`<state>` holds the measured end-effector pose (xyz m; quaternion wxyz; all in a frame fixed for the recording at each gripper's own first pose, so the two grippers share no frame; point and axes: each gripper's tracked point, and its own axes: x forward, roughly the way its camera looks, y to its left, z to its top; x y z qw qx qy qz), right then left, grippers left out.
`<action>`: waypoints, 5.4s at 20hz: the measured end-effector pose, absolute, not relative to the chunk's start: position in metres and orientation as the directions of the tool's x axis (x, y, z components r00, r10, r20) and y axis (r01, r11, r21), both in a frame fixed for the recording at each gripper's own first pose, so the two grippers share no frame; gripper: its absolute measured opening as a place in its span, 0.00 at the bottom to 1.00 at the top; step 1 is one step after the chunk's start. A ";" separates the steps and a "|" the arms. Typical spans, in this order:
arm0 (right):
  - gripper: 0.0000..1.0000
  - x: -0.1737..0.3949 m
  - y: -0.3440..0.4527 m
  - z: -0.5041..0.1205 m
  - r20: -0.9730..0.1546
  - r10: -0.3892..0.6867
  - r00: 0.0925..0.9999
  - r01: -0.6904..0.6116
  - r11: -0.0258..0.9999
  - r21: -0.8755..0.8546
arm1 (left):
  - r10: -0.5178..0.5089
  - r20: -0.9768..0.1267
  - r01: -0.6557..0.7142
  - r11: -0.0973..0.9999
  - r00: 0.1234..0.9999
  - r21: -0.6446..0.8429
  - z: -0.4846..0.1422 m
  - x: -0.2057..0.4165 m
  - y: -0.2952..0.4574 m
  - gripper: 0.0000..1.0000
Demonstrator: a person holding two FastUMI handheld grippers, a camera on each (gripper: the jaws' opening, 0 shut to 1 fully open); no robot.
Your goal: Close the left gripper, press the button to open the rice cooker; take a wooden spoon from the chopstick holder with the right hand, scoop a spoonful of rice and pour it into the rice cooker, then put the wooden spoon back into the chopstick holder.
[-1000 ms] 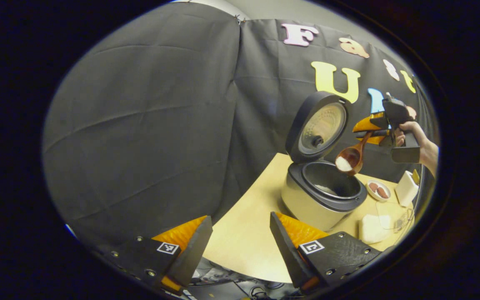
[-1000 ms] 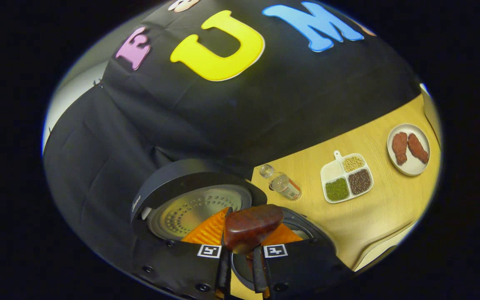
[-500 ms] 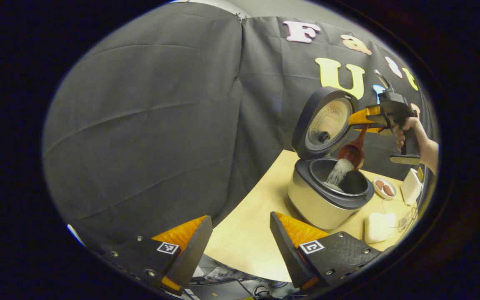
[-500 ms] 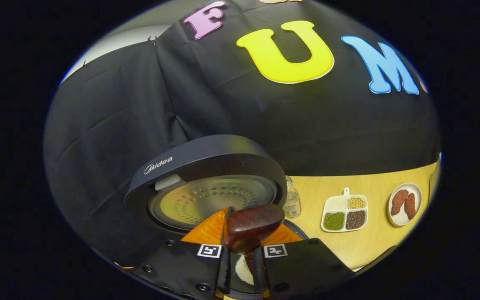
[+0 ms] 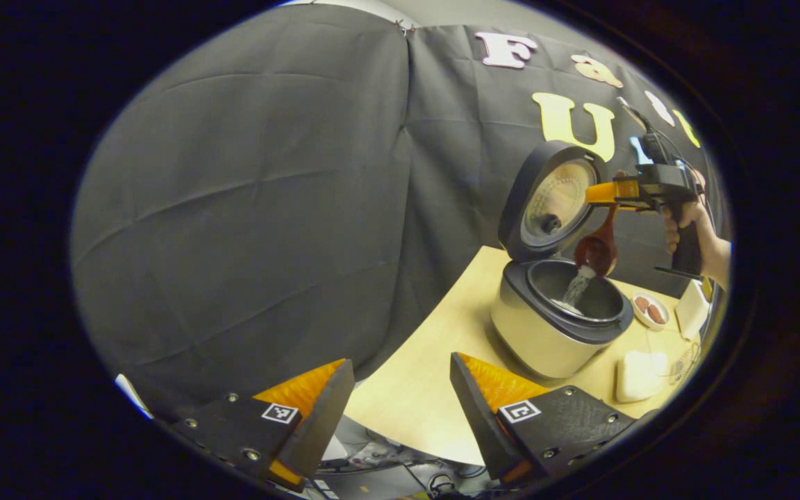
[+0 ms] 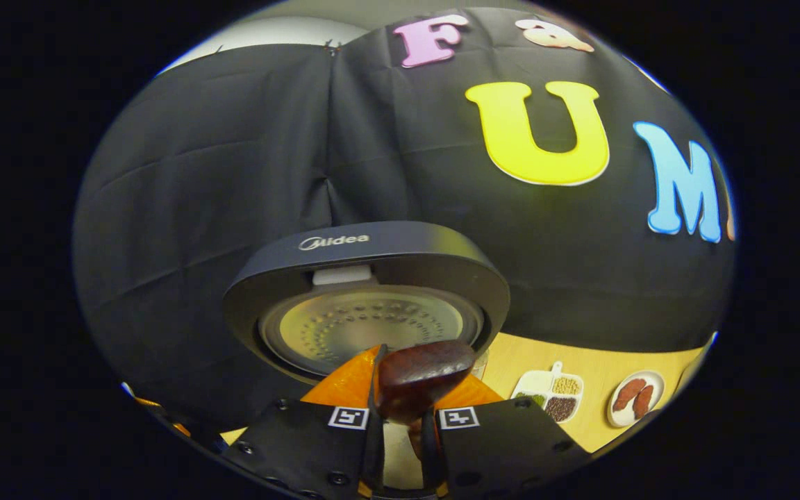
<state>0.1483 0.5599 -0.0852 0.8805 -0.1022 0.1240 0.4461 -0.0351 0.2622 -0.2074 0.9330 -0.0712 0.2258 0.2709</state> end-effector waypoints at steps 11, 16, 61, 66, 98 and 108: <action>0.23 0.113 0.562 -0.074 -0.222 0.834 0.505 -0.846 0.428 -0.317 | 0.533 -0.442 -0.582 0.812 0.721 0.029 -0.195 -0.045 0.266 0.89; 0.19 0.122 0.538 -0.044 -0.165 0.842 0.514 -0.858 0.503 -0.108 | 0.551 -0.447 -0.602 0.798 0.705 0.035 -0.195 -0.043 0.265 0.89; 0.23 0.248 -0.024 -0.194 -0.479 0.281 0.831 -0.077 0.913 0.400 | 0.362 -0.423 -0.366 0.928 0.831 0.074 -0.139 0.057 -0.047 0.89; 0.41 0.246 -0.019 -0.193 -0.468 0.298 0.832 -0.080 0.899 0.430 | 0.368 -0.443 -0.372 0.925 0.817 0.082 -0.149 0.048 -0.046 0.89; 0.98 0.099 0.007 -0.067 -0.186 -0.077 0.980 0.077 0.997 -0.010 | 0.103 -0.245 -0.166 0.954 0.964 -0.251 0.042 0.395 0.202 0.89; 0.98 0.088 -0.015 -0.086 -0.210 -0.090 0.974 0.099 0.995 0.032 | 0.031 -0.432 -0.204 0.911 0.901 -0.359 -0.005 0.399 0.169 0.91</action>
